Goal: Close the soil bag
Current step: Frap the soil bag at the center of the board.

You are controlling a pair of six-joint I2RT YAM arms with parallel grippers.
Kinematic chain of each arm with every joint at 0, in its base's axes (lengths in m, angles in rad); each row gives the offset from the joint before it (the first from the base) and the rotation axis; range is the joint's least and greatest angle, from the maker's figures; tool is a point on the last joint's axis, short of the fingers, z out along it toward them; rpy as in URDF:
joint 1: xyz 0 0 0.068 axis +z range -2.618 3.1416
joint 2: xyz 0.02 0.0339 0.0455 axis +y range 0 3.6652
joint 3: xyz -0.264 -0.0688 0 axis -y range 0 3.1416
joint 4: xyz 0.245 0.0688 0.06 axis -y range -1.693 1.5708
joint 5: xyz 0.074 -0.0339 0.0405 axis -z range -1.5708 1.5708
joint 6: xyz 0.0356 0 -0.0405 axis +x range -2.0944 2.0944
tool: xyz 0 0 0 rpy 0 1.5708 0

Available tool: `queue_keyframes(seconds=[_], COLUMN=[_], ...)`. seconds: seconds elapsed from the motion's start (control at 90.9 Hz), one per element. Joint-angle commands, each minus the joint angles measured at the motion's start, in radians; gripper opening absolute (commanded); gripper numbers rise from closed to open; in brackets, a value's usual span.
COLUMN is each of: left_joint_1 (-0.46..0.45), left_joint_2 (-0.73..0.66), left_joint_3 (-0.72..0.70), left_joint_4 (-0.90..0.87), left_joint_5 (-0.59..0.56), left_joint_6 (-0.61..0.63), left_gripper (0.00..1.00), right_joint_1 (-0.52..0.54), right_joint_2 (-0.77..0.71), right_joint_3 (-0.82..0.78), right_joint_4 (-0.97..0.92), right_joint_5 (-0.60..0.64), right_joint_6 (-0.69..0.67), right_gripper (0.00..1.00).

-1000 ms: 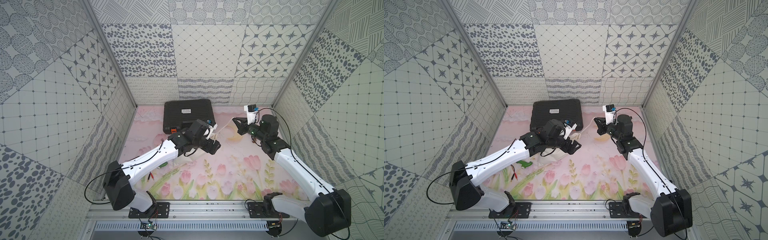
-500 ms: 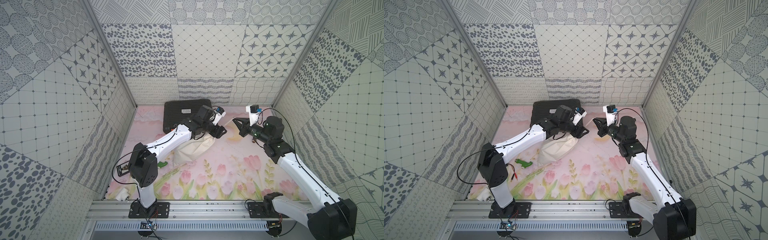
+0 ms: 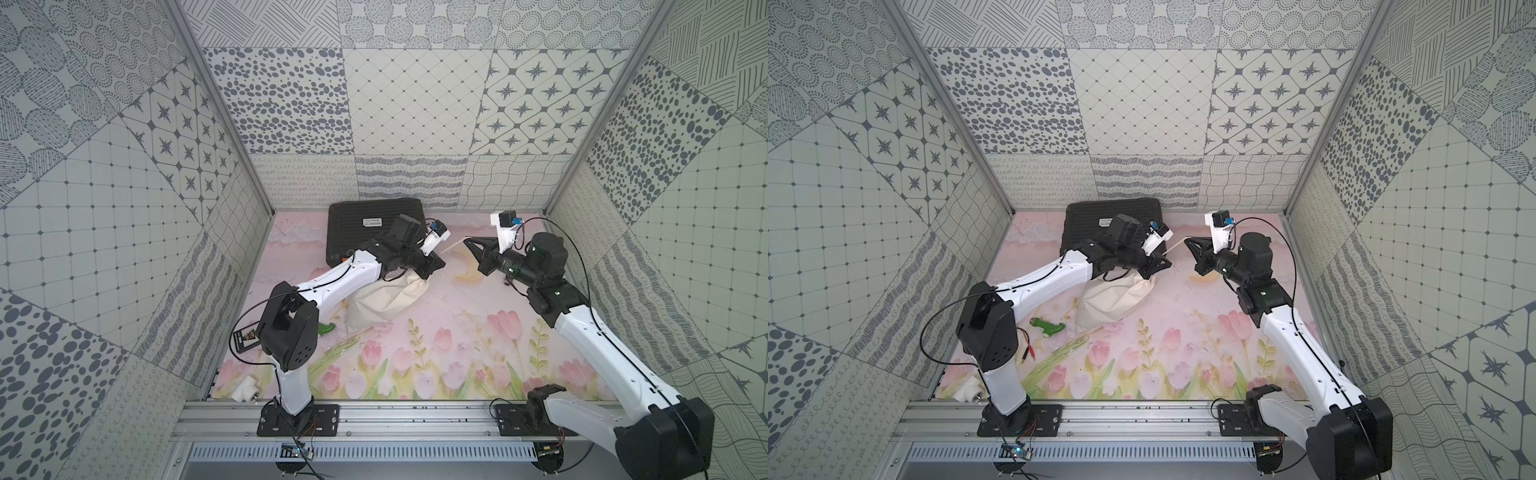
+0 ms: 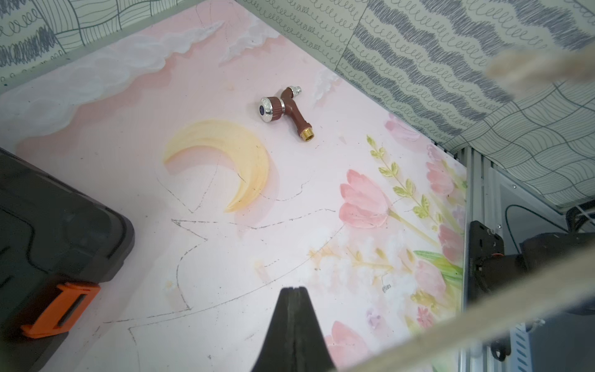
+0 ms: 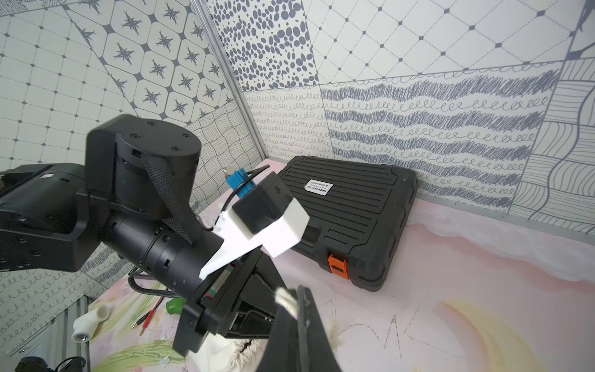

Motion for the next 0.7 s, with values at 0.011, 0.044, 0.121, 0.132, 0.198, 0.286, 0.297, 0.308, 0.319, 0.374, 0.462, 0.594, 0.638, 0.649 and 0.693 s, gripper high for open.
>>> queue_keyframes(seconds=[0.011, 0.044, 0.121, 0.132, 0.198, 0.286, 0.297, 0.308, 0.319, 0.374, 0.462, 0.594, 0.638, 0.649, 0.693], left_joint_1=[0.006, 0.003, -0.014, -0.018, -0.046, -0.092, -0.096, -0.100, -0.104, -0.120, -0.145, -0.206, -0.221, -0.224, -0.234], left_joint_2=[-0.055, -0.067, -0.095, -0.097, -0.107, -0.098, -0.096, -0.093, -0.091, -0.078, -0.060, -0.042, -0.038, -0.039, -0.039], left_joint_3=[-0.131, -0.169, -0.242, -0.250, -0.297, -0.340, -0.345, -0.350, -0.354, -0.378, -0.406, -0.417, -0.422, -0.424, -0.434], left_joint_4=[-0.004, 0.003, 0.002, 0.001, -0.009, -0.030, -0.033, -0.036, -0.040, -0.057, -0.102, -0.216, -0.242, -0.247, -0.258], left_joint_5=[0.072, 0.062, 0.021, 0.014, -0.020, -0.095, -0.103, -0.110, -0.116, -0.154, -0.200, -0.288, -0.299, -0.301, -0.303], left_joint_6=[0.014, 0.006, -0.008, -0.009, -0.014, -0.026, -0.029, -0.033, -0.036, -0.058, -0.083, -0.097, -0.107, -0.111, -0.121], left_gripper=[0.01, 0.00, 0.02, 0.02, 0.03, 0.04, 0.04, 0.04, 0.04, 0.04, 0.05, 0.08, 0.09, 0.09, 0.10], right_joint_1=[-0.023, -0.034, -0.066, -0.071, -0.094, -0.122, -0.125, -0.128, -0.130, -0.145, -0.172, -0.211, -0.221, -0.224, -0.231], right_joint_2=[-0.024, -0.018, -0.003, -0.001, 0.006, 0.011, 0.011, 0.011, 0.013, 0.014, 0.019, 0.036, 0.045, 0.047, 0.058], right_joint_3=[0.057, 0.074, 0.118, 0.122, 0.143, 0.163, 0.165, 0.167, 0.169, 0.179, 0.190, 0.207, 0.216, 0.218, 0.227], right_joint_4=[0.052, 0.049, 0.030, 0.030, 0.030, 0.030, 0.030, 0.030, 0.030, 0.029, 0.024, 0.017, 0.017, 0.016, 0.017], right_joint_5=[0.044, 0.050, 0.080, 0.085, 0.121, 0.166, 0.172, 0.175, 0.180, 0.201, 0.231, 0.244, 0.244, 0.244, 0.240], right_joint_6=[-0.005, -0.001, 0.031, 0.034, 0.065, 0.102, 0.105, 0.108, 0.112, 0.123, 0.140, 0.159, 0.161, 0.162, 0.162], right_gripper=[0.00, 0.00, 0.00, 0.00, 0.00, 0.00, 0.00, 0.00, 0.00, 0.00, 0.00, 0.00, 0.00, 0.00, 0.00])
